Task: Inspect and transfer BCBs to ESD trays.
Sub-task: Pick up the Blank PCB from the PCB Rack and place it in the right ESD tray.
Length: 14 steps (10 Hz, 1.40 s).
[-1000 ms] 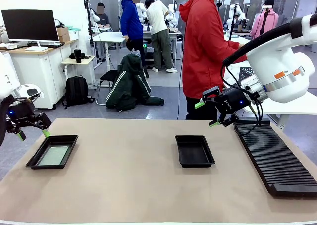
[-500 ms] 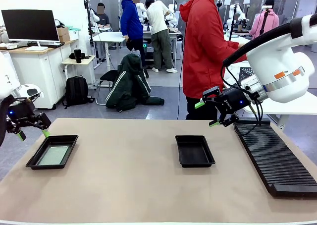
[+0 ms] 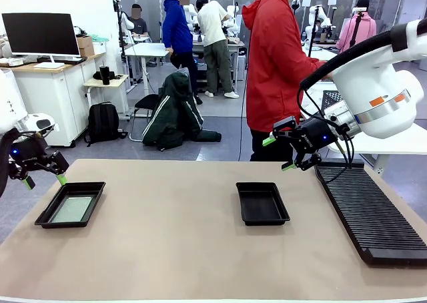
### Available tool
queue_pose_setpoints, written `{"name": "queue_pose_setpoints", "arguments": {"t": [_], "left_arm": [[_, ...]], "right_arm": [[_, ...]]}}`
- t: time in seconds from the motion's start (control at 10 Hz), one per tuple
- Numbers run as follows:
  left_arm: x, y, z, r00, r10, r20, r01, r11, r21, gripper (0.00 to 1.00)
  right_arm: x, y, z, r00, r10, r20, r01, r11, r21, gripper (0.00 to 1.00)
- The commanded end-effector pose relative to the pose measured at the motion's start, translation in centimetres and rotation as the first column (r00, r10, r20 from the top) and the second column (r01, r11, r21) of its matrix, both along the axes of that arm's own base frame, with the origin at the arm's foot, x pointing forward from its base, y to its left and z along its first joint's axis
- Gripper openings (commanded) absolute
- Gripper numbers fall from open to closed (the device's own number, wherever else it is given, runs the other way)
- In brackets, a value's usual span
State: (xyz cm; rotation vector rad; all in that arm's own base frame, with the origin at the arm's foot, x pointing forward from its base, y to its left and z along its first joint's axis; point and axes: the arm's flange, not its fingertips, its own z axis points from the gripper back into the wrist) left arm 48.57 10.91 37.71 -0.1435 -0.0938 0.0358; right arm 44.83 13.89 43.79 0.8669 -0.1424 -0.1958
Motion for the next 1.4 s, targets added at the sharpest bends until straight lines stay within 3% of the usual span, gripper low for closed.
{"name": "queue_pose_setpoints", "arguments": {"t": [0.0, 1.3], "left_arm": [[0.03, 0.16, -0.24, 1.0, 0.0, 0.007, 0.0, 1.0, -0.001, 1.0], [0.03, 0.16, -0.24, 1.0, 0.0, 0.007, 0.0, 1.0, -0.001, 1.0]], "right_arm": [[0.02, 0.0, 0.08, 1.0, 0.0, -0.002, 0.0, 1.0, -0.002, 1.0], [0.02, 0.0, 0.08, 1.0, 0.0, -0.002, 0.0, 1.0, -0.002, 1.0]]}}
